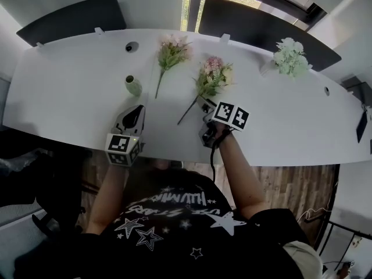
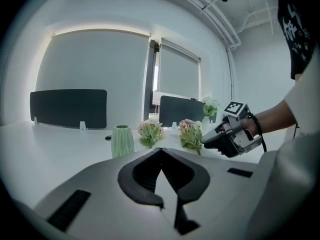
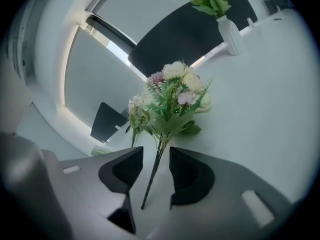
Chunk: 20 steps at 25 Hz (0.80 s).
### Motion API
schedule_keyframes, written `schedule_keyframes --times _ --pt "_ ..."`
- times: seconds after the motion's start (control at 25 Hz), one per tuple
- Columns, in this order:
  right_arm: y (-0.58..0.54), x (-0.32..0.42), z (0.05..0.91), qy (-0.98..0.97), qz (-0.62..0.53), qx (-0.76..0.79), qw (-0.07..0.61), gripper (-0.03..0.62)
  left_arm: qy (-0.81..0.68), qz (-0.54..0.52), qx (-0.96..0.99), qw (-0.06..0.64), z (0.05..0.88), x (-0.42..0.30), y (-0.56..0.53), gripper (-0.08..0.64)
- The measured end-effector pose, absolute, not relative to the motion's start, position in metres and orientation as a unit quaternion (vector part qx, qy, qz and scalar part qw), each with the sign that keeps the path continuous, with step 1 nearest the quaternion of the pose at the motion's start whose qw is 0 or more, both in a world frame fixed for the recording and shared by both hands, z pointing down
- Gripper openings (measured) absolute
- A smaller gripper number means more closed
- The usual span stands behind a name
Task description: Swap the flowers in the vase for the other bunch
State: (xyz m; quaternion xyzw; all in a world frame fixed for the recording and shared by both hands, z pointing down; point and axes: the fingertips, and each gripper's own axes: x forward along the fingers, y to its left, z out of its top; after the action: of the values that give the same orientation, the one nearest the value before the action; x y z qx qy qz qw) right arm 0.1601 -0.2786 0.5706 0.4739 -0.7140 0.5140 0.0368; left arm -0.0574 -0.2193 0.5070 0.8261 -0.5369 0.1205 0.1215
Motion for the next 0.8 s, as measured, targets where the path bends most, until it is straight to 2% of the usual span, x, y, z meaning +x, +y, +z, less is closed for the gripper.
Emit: schedule_keyframes --times 0.44,0.6,0.8 --pt "-0.308 0.153 0.596 -0.67 0.562 0.484 0.023 0.176 -0.553 0.12 0.815 0.125 0.503 -0.077 -0.218 0.008" --pt "-0.314 0.151 0.605 -0.657 0.566 0.498 0.037 0.098 -0.553 0.124 0.814 0.129 0.507 -0.086 -0.218 0.008" --pt "-0.316 0.146 0.597 -0.655 0.564 0.503 0.016 0.061 -0.548 0.132 0.815 0.133 0.507 -0.1 -0.222 0.008"
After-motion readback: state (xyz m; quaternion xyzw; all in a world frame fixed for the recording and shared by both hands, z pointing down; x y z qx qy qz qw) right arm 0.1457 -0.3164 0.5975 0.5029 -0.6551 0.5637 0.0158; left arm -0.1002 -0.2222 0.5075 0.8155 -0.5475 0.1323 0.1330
